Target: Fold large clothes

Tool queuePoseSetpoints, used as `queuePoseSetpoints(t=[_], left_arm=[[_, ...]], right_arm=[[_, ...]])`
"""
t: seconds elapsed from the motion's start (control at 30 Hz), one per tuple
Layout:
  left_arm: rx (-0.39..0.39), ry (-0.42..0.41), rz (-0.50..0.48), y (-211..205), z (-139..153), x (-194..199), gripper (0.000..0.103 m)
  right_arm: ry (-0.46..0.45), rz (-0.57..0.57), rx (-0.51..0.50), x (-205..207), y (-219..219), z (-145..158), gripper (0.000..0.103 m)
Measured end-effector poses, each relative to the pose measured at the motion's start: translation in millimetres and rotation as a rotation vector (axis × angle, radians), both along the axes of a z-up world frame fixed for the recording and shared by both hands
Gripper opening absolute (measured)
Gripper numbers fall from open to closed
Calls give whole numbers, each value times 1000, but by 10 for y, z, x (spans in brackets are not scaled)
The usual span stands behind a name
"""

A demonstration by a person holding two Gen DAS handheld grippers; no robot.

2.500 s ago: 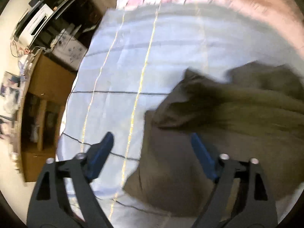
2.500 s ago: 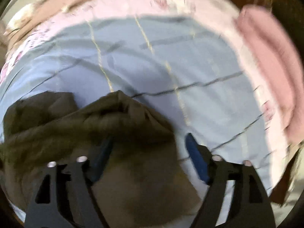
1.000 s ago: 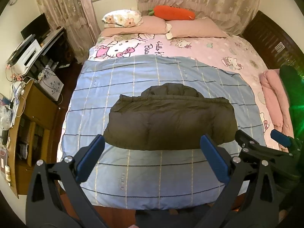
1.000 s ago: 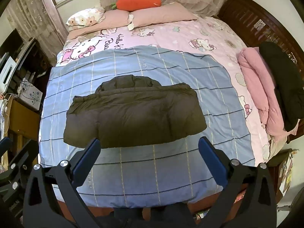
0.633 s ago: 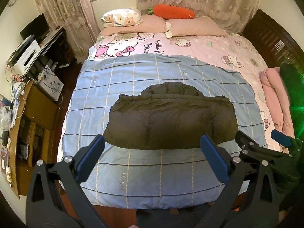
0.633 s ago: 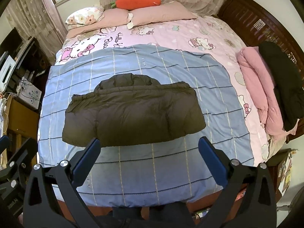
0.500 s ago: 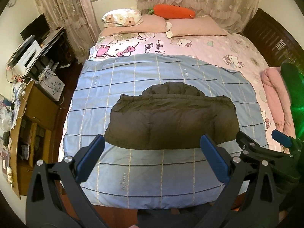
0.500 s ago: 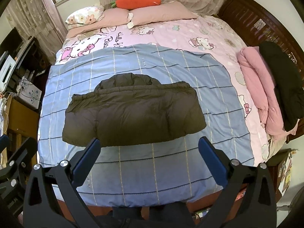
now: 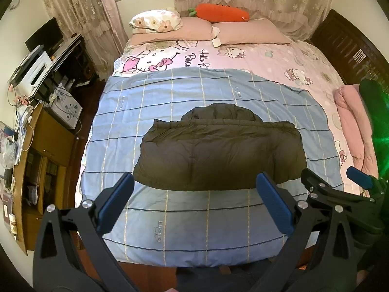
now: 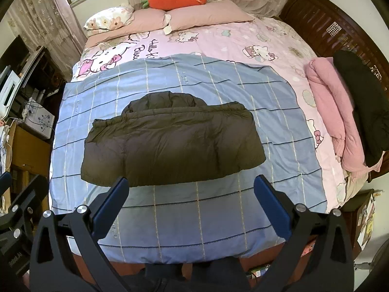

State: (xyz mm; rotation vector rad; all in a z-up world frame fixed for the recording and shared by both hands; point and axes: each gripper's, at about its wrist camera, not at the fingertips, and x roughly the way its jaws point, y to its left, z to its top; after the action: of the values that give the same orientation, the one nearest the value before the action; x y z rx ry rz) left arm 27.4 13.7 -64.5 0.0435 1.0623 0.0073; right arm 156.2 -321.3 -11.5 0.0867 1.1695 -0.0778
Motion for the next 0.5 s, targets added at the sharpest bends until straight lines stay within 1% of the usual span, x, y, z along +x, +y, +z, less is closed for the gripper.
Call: queuePoseSetpoints(t=[0.43,0.5], left_arm=[[0,1,-2,2,-2,2,101],[1,1,-1,3,0,-3,101]], right_arm=[[2,-4,1,-5,2,10,102],[2,0,2,-21,35,-25,102]])
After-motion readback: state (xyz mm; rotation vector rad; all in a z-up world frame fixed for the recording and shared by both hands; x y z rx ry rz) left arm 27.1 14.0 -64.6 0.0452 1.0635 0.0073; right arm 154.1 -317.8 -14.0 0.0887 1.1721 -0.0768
